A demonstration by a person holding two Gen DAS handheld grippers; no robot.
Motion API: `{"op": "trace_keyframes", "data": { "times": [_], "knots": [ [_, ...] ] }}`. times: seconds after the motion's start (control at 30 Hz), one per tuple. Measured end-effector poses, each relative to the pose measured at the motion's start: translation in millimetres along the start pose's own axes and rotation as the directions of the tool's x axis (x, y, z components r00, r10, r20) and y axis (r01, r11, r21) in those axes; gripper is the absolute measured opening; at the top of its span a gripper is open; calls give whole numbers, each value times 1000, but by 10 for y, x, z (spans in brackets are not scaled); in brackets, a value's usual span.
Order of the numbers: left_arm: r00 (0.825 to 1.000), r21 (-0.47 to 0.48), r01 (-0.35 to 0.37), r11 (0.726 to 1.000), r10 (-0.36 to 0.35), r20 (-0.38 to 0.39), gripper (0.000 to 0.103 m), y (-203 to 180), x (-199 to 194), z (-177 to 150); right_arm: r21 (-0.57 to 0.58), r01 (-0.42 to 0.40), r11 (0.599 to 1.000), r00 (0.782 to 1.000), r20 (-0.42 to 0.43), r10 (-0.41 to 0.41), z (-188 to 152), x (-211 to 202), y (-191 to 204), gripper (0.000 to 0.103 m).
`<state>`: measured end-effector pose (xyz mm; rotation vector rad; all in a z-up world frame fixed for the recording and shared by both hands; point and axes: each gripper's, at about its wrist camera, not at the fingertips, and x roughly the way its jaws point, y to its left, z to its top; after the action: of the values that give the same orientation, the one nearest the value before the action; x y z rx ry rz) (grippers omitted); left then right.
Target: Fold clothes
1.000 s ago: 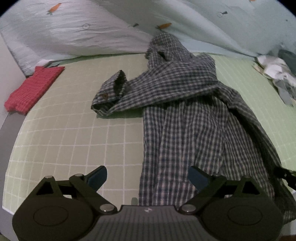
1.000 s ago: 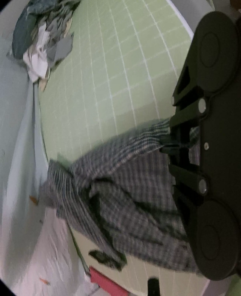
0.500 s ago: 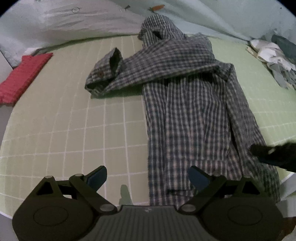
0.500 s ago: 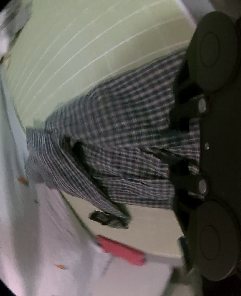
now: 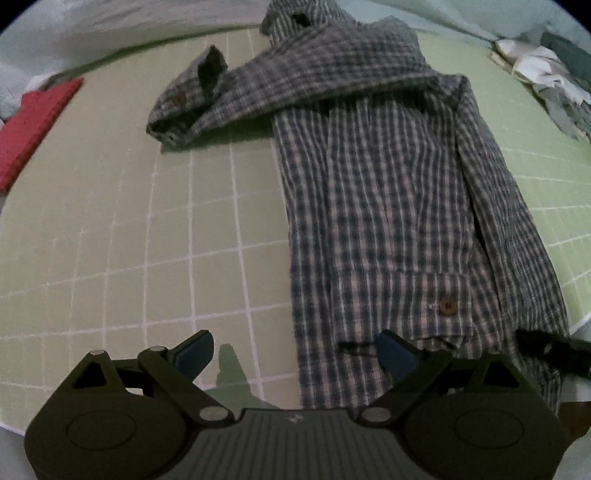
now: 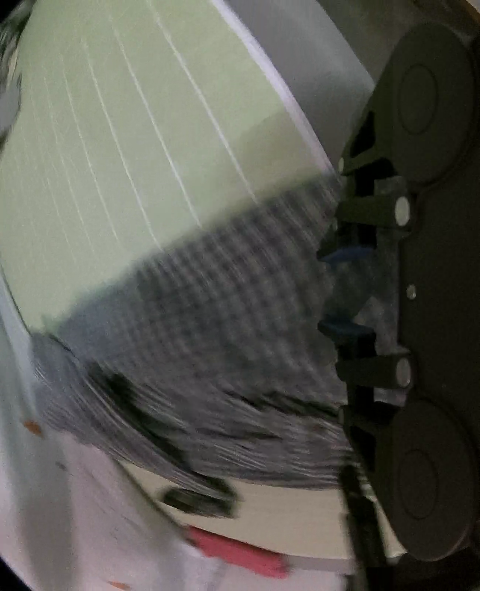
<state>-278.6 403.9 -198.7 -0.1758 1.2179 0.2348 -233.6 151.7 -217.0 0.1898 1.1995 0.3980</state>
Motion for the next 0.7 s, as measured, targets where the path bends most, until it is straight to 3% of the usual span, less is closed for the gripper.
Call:
{"op": "trace_keyframes", "data": {
  "times": [0.07, 0.23, 0.33, 0.4, 0.47, 0.6, 0.7],
  "knots": [
    [1000, -36, 6, 999, -6, 9, 95, 58, -23, 55, -71, -5, 997, 1000, -5, 4, 3, -12, 146, 38],
    [999, -122, 12, 993, -7, 41, 95, 209, -103, 207, -50, -26, 998, 998, 57, 29, 235, -148, 73, 40],
    [997, -169, -2, 986, 14, 71, 95, 331, -184, 345, -52, 10, 999, 995, 100, -5, 452, -184, 32, 55],
    [996, -205, -9, 979, 28, 90, 95, 409, -221, 434, -59, 26, 998, 993, 120, -18, 593, -194, 20, 75],
    [993, -235, -25, 972, 52, 110, 95, 482, -256, 524, -75, 28, 997, 990, 139, -17, 739, -176, 10, 86],
    [983, -289, -56, 956, 103, 151, 95, 629, -308, 735, -116, 112, 987, 974, 208, -86, 1085, -125, 71, 102],
    [976, -316, -69, 946, 130, 177, 95, 737, -333, 908, -152, 134, 979, 967, 237, -95, 1439, -18, 105, 103]
  ]
}}
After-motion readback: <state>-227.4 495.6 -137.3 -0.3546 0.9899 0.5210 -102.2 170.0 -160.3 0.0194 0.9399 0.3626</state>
